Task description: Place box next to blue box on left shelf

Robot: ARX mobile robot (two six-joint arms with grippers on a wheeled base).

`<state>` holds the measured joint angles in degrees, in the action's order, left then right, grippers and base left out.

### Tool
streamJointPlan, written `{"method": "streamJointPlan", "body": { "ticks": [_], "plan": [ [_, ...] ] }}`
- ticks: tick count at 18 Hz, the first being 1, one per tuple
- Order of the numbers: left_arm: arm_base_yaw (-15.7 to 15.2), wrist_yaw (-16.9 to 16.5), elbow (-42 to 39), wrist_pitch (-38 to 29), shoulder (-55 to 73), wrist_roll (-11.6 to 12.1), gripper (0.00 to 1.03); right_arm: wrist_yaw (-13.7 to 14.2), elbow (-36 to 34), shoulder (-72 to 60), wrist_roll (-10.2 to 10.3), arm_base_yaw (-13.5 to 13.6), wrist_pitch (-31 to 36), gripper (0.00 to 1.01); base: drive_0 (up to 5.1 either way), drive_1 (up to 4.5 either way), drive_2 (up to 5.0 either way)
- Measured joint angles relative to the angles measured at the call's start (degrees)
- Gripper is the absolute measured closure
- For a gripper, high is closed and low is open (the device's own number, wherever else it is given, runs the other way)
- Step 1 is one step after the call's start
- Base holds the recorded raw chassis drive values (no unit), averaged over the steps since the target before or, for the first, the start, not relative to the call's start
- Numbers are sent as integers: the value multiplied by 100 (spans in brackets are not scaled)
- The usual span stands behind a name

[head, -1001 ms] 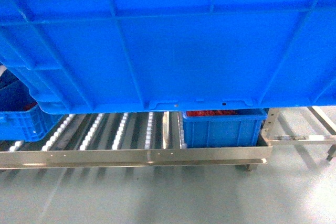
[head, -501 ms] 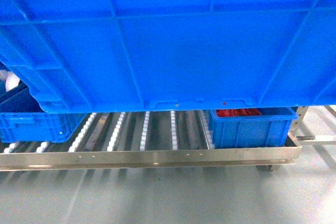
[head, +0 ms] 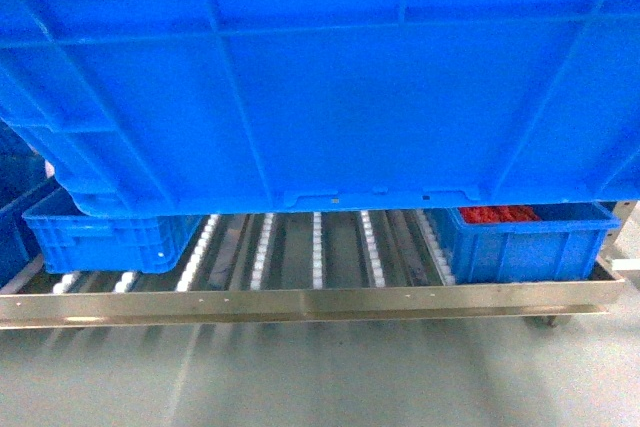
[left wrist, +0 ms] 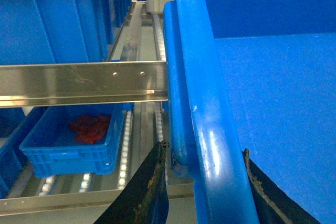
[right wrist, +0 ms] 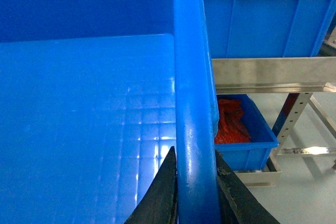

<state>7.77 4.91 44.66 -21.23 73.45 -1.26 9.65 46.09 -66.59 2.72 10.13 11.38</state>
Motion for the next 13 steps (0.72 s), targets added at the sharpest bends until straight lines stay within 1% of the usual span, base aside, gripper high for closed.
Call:
{"method": "streamJointPlan", "body": {
  "ticks": [3,13],
  "plan": [
    [-42,-13,0,13,0,-2,71,-9,2,0,0,46,24,92,0,0,0],
    [-4,-2,0,4,-11,11,71,20,2,-4,0,31,4,92,0,0,0]
  ]
}}
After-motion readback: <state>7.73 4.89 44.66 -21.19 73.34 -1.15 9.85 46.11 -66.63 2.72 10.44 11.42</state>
